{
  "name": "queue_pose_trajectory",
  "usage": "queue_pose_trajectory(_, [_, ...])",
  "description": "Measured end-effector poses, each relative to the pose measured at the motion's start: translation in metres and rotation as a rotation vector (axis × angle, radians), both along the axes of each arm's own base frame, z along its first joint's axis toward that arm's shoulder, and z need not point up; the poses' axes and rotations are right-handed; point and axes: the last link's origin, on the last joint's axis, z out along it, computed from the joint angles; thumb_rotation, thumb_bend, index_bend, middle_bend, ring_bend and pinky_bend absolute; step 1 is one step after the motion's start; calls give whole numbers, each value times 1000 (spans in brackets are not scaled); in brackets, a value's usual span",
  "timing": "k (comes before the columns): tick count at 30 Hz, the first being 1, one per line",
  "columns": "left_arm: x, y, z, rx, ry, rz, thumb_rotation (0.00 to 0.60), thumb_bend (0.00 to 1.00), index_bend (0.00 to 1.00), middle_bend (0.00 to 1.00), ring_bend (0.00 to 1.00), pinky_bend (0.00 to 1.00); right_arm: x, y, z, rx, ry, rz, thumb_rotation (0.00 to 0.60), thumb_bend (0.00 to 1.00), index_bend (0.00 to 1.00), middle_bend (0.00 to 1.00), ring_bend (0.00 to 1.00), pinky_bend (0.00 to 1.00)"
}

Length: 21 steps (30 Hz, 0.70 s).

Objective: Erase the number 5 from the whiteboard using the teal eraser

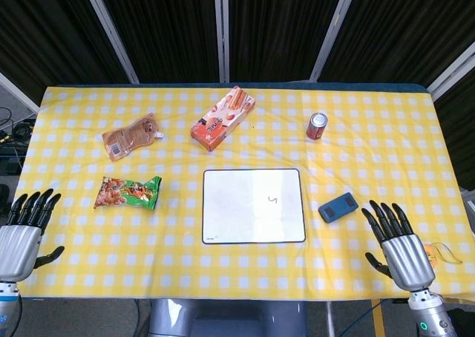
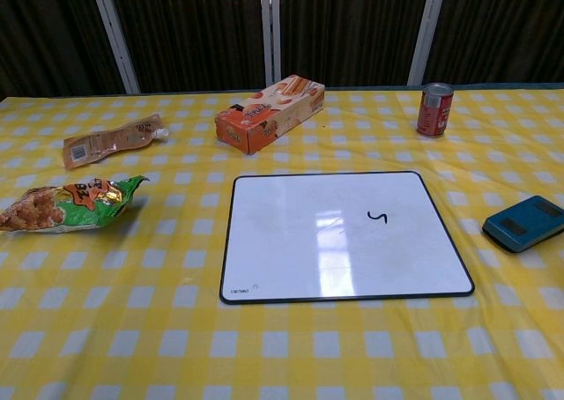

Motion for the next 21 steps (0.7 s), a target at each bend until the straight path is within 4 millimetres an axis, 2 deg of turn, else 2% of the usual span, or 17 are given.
queue_pose_trajectory(11, [1,0,2,6,-7,-7,600,126,0,0,0,0,4,-4,1,11,-17,16,600,93,5,0,0,0])
queue_pose_trajectory(17, [0,5,0,2,-5,-5,600,125,0,0,0,0,10,-22,0,43,-9,30,600,93,49,0,0,0])
queue_pose_trajectory(21, [0,9,-2,-2,-2,-4,600,126,0,0,0,0,15,-45,-4,115,41,41,600,93,120,3,0,4])
